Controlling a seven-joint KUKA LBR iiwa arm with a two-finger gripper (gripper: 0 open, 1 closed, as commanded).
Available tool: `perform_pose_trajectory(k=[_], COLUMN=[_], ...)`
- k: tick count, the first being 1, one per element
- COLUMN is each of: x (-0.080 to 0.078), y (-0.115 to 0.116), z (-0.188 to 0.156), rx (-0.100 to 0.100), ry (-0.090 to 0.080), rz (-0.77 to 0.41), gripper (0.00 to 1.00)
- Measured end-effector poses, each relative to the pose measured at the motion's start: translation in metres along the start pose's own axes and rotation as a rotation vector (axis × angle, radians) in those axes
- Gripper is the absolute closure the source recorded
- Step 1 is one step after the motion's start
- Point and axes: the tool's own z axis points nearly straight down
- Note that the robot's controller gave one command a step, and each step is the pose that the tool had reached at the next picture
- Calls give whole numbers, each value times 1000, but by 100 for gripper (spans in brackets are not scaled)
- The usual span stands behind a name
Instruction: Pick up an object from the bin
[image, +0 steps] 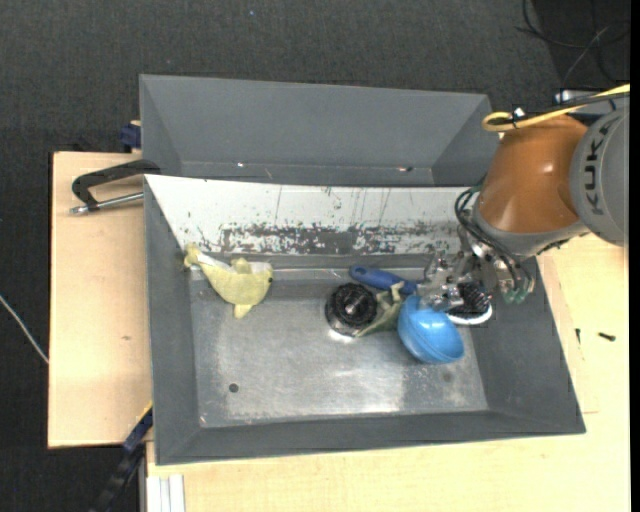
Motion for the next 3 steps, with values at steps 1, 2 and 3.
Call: perform_pose_trajectory(k=[1, 2, 3], x=[1, 1, -3], y=[0, 0, 10], z=[6, 8, 12], rx=[1, 2, 10], ry=[4, 2, 6], rz=[12, 19, 63], gripper=[100, 100, 100])
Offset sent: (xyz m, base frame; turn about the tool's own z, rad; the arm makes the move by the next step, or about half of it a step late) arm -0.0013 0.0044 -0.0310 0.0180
